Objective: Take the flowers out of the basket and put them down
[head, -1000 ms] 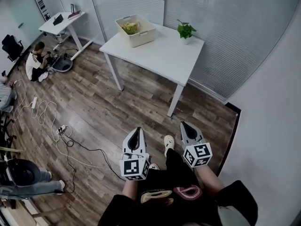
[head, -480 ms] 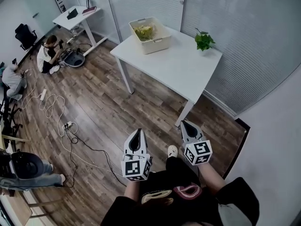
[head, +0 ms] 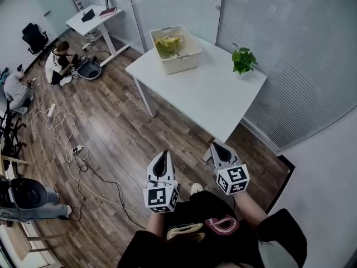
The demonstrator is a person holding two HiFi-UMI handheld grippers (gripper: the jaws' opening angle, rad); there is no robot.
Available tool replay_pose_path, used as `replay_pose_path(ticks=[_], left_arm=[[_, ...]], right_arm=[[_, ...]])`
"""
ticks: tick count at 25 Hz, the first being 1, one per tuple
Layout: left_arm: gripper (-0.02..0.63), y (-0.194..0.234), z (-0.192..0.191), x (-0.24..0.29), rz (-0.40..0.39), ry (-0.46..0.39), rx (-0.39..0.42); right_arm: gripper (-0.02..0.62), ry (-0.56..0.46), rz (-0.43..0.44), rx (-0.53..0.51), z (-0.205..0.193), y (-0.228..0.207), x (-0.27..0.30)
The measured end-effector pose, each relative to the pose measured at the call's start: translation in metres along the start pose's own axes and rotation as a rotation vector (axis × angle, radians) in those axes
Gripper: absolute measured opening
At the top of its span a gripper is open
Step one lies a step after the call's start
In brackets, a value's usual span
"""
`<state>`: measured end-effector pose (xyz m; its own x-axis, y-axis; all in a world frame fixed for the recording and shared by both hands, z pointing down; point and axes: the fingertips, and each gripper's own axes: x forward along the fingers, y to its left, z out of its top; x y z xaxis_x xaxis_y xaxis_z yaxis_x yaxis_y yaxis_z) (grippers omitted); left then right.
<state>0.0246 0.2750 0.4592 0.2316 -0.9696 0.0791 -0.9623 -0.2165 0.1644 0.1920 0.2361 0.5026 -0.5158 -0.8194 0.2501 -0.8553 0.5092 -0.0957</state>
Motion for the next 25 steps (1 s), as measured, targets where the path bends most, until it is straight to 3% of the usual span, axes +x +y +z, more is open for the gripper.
replay_pose_path(ticks=[7, 13, 25], left_arm=[[0.017, -0.023, -0.001, 0.053, 0.011, 0.007, -0.056], [0.017, -0.040, -0.004, 0.071, 0.004, 0.032, -0.033], [0.017, -0.039, -0.011, 0.102, -0.027, 0.049, -0.027]], right_arm=[[0.011, -0.004, 0.025, 0.026, 0.007, -0.050, 0.018], [0.011, 0.004, 0.041, 0.051, 0.003, -0.070, 0.021], [0.009, 0.010, 0.070, 0.061, 0.000, -0.072, 0.042]])
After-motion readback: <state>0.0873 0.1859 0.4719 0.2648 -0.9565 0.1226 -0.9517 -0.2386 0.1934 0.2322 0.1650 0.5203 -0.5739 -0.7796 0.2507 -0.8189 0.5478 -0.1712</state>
